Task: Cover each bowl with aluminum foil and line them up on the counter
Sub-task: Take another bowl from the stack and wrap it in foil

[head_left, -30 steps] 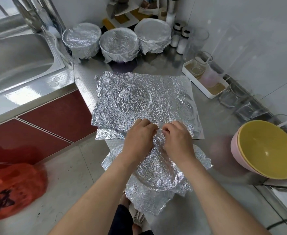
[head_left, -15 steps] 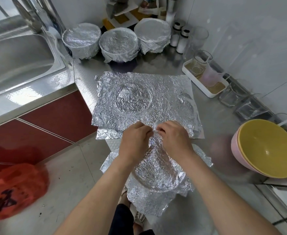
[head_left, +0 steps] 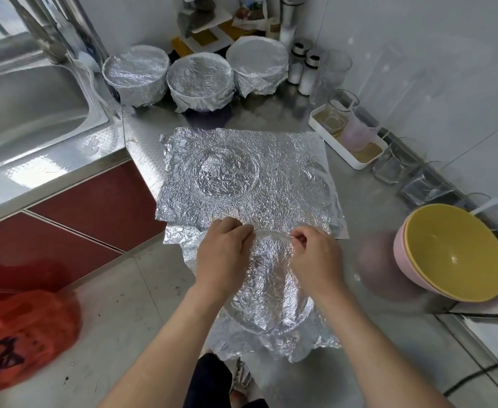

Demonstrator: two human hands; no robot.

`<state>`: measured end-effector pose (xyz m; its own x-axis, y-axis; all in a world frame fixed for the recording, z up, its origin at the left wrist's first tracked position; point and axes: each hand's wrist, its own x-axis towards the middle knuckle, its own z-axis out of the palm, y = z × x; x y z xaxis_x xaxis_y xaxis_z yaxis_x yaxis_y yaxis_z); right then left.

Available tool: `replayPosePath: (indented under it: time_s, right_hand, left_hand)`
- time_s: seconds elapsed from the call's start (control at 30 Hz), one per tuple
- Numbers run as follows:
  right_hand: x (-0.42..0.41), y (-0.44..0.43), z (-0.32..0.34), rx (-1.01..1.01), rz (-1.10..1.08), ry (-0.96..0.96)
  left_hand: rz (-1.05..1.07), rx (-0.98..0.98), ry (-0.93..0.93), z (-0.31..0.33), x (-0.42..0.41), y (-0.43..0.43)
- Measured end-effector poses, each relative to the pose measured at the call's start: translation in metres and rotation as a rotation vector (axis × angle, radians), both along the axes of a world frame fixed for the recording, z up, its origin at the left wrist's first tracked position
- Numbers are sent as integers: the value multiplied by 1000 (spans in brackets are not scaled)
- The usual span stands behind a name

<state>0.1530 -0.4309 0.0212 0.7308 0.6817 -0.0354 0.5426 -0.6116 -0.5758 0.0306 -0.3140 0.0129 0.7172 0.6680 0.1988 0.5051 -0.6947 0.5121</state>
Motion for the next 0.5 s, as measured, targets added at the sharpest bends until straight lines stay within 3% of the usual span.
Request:
replayPosePath:
  time_s: [0.33, 0.5]
  right_hand:
    - [4, 27, -1, -77, 318, -96]
    - [7, 32, -1, -70, 356, -107]
  left_hand:
    - [-37, 7, 0, -5, 13, 1]
    - [-44, -14, -5, -8, 14, 0]
